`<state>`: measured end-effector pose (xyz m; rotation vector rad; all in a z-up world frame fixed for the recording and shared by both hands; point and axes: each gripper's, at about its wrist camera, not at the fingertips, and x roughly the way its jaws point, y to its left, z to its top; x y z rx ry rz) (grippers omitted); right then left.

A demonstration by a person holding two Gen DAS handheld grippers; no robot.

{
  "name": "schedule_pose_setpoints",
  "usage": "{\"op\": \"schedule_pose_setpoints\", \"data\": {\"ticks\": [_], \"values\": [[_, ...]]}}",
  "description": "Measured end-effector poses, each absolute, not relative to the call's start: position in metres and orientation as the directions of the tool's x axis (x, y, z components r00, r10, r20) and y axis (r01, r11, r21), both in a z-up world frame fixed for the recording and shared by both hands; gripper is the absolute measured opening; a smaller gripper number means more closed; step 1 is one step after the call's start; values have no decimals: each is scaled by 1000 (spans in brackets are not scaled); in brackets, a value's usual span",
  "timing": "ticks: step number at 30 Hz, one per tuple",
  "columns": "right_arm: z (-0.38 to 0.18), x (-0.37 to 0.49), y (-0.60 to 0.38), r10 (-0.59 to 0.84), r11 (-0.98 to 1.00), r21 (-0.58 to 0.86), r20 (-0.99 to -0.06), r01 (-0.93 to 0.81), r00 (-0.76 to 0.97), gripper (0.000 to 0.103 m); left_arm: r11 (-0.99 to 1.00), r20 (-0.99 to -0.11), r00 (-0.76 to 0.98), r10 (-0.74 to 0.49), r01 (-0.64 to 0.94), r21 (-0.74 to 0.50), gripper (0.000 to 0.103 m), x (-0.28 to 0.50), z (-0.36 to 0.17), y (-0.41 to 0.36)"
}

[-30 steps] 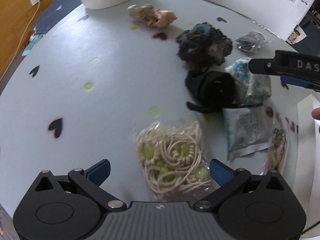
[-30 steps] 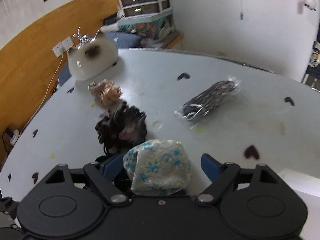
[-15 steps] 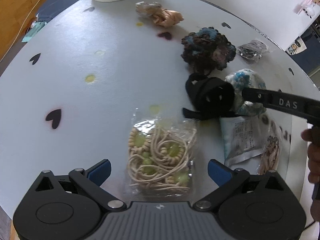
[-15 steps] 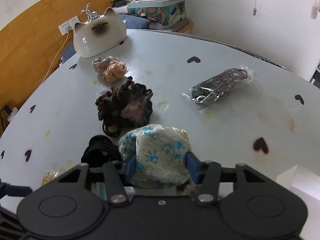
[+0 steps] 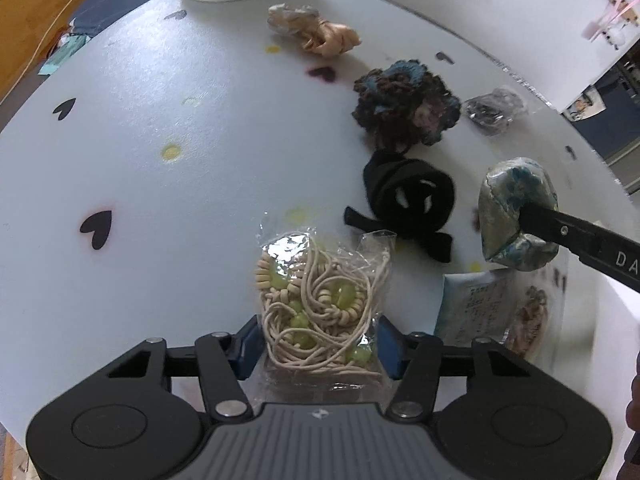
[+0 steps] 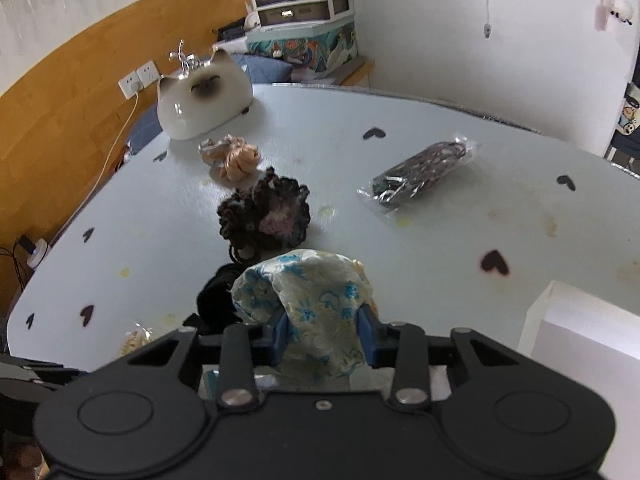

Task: Organize soft objects
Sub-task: 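Carry the beaded cords and floral pouch over the white tray with both tools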

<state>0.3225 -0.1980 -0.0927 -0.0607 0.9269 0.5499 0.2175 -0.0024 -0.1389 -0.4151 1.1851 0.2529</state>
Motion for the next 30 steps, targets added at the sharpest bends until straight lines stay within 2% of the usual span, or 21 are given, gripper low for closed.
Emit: {"op": "schedule_pose_setpoints", "data": {"ticks": [9,16,30], "values": [[-48,294,-201,440,870,175,-699,-462,563,37,900,-884,467,-35,-370,-231,56,198,-108,4],[-34,263,-202,418,890,177,-684,-419,597,37,918,-837,546,-39,-311,-245,56,180,-79,10],[-30,179,-230,259,966,169,-680,-197,686,37,952,-780,600,-179,-93,-290,56,152,-54,-1]]}}
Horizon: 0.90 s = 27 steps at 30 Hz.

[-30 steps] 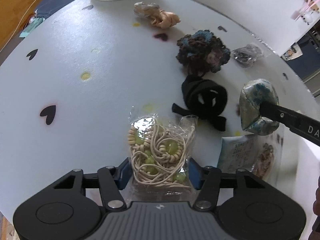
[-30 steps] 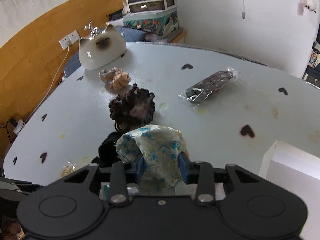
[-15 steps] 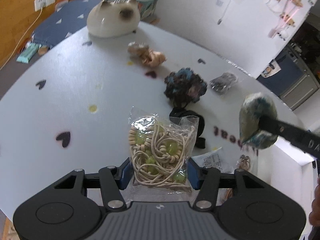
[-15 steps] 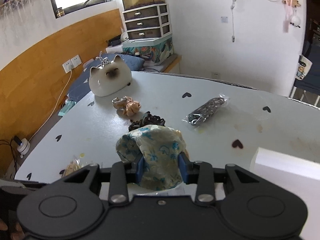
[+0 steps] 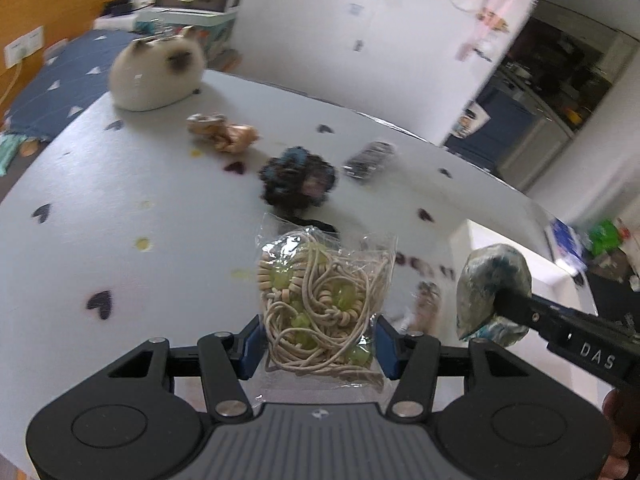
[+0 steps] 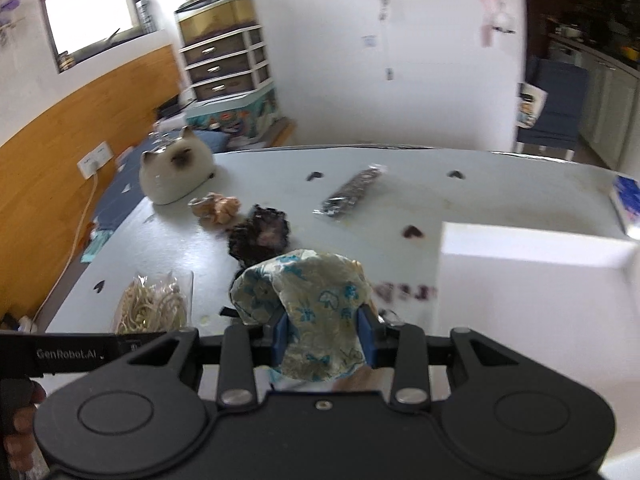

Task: Organize soft objects
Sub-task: 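Carry the beaded cords and floral pouch over the white tray with both tools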

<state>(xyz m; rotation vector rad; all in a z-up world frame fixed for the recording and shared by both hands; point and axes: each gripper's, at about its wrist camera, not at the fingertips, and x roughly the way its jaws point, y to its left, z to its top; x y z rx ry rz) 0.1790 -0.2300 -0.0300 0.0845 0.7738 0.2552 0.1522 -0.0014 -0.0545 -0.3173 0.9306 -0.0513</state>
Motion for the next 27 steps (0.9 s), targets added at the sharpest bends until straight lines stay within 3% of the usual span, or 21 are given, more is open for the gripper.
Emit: {"op": "schedule_pose_setpoints", "data": {"ticks": [13,27], "values": [[-31,149,-322,117,983,185,-684,16,720,37,942,-769,556,-315,83,-326,56,166,-50,-82],[-53,170,-422,106,981,186,-746,53,658,37,908,-815,411,-408,90,-409,56,205,-80,-201]]}}
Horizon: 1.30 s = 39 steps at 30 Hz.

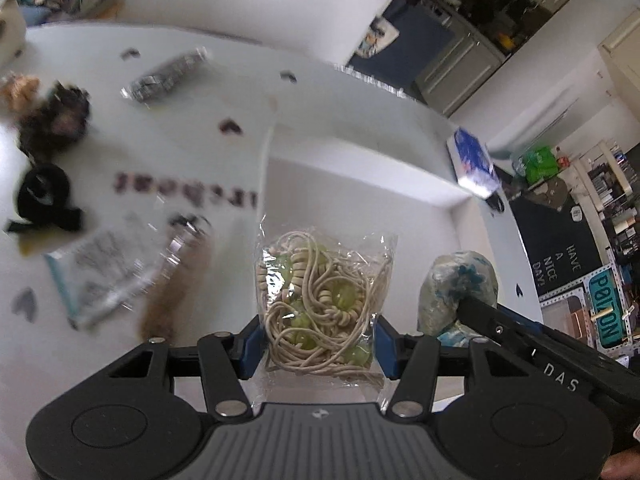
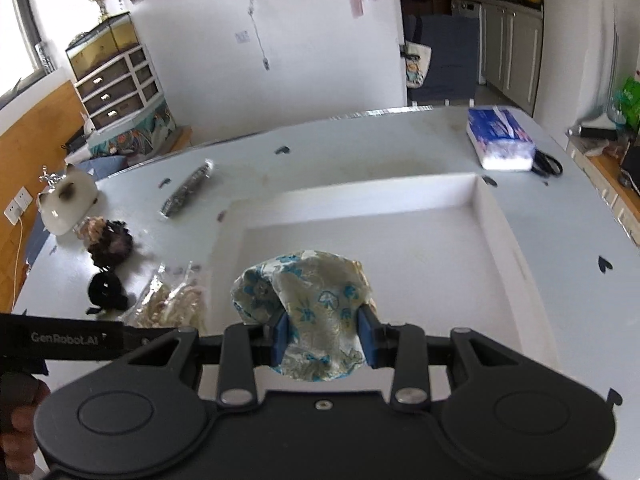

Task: Organize soft objects
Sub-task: 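Carry the beaded cords and floral pouch over the white tray with both tools, then lower both items into the tray and open both tools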

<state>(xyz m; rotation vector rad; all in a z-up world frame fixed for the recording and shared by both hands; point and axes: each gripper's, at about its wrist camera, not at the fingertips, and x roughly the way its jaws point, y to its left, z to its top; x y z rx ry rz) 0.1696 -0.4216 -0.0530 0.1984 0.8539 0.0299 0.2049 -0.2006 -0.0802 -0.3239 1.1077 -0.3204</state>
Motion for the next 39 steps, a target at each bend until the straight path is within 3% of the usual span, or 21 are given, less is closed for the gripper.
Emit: {"op": "schedule_pose_setpoints", "data": {"ticks": [17,20,23,26,28,29,31,34,35,39], "values": [[-99,176,-453,194,967,252,-834,44,516,37,955,-893,358,-273,-11,-296,59,215,-125,-244],[-102,179,-453,206,966,257,-839,32,504,37,955,-890,366,-273,-11,-297,74,214,-124,-246],[-106,183,-454,212,965,260,-847,33,488,37,956,-876,403,-266,-6,-294,76,210,-116,-246],[-108,186,-453,233,960,277,-847,23,478,40,952,-854,437,-281,17,-305,74,206,-104,-244],[-108,186,-450,253,957,291,-846,9,470,46,956,-850,452,-272,25,-292,63,204,-99,-243],[-107,186,-449,259,956,294,-845,1,468,55,957,-848,456,-270,29,-289,60,204,-97,-242],[-104,184,-447,278,953,303,-836,-25,473,63,957,-852,448,-272,28,-290,52,206,-96,-240],[-93,181,-449,267,955,294,-820,-29,506,53,955,-859,430,-276,23,-296,43,207,-99,-238],[-91,181,-450,259,957,289,-814,-23,520,41,955,-861,426,-277,24,-296,42,206,-99,-238],[-97,188,-449,293,947,319,-817,-36,497,32,953,-866,407,-291,48,-298,40,206,-102,-240]]}}
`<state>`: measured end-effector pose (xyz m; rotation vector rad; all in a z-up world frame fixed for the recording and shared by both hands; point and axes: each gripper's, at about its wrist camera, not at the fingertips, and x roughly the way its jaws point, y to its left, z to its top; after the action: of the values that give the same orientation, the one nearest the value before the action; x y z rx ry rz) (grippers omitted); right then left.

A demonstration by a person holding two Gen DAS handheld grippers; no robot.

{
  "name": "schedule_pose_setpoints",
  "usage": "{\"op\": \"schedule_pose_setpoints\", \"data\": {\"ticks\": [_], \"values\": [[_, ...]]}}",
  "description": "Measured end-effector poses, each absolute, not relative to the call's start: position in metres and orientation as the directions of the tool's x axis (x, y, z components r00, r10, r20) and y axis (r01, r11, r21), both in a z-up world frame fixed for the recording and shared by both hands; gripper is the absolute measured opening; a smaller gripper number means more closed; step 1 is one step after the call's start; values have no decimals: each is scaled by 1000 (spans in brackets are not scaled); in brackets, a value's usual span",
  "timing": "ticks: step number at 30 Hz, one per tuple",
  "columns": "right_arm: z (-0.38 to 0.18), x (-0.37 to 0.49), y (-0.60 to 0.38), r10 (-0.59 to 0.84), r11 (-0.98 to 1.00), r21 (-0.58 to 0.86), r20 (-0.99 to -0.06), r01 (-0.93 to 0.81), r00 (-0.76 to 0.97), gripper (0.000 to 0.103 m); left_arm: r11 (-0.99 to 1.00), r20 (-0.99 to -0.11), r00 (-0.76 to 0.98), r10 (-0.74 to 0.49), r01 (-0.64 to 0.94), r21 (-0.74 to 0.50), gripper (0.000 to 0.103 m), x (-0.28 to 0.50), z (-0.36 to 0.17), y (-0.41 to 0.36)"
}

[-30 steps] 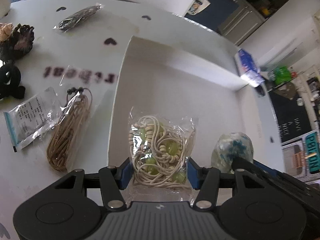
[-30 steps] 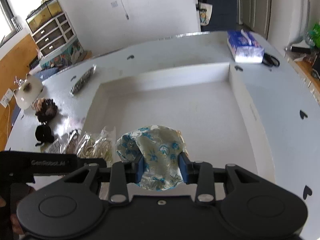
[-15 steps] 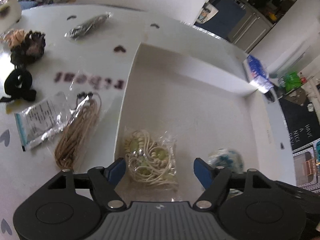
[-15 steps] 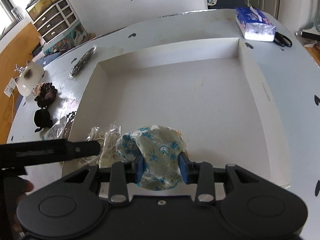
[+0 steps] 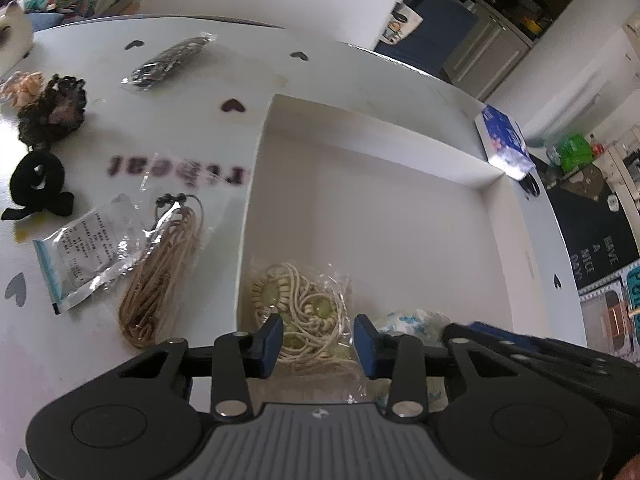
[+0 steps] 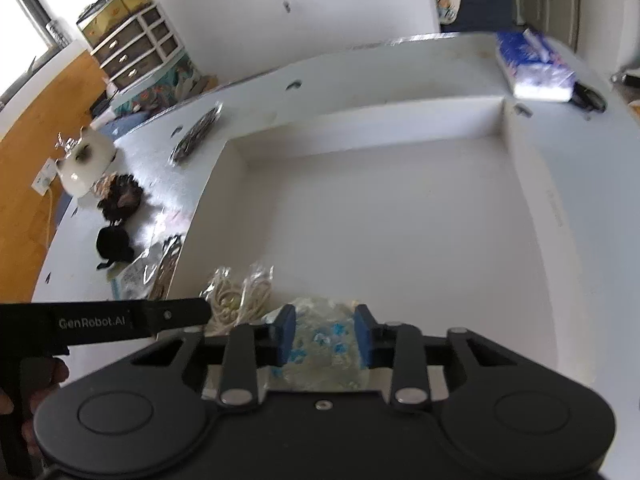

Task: Organize soft objects
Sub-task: 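Lower both items into the tray and open both tools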

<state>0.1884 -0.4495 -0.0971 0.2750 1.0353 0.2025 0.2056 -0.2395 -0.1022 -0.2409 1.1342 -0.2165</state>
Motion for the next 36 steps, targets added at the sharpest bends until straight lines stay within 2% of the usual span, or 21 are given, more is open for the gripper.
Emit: {"op": "schedule_pose_setpoints", "data": {"ticks": [5,14,20,26,31,34,36], "values": [[-122,194,-437,255,965,255,-868,-60,426,32,956,-885,362,-291,84,-281,40,208,-111,-247],[-120,189,-442,267,962,267,-852,-64,451,32,964,-898,351,-265,102,-245,40,208,-115,-251],[-100,178,-456,253,962,268,-814,-47,523,40,965,-880,398,-261,134,-225,43,203,-99,-254],[-90,169,-465,242,964,261,-802,-44,545,53,967,-868,428,-253,140,-213,59,196,-90,-254],[-81,159,-470,211,972,233,-791,-37,575,67,970,-860,451,-240,135,-201,85,190,-85,-252],[-76,154,-471,196,976,216,-781,-38,593,77,971,-851,468,-236,134,-196,96,185,-82,-250],[-73,151,-471,183,979,201,-776,-39,604,80,972,-844,482,-237,131,-198,98,181,-80,-248]]}}
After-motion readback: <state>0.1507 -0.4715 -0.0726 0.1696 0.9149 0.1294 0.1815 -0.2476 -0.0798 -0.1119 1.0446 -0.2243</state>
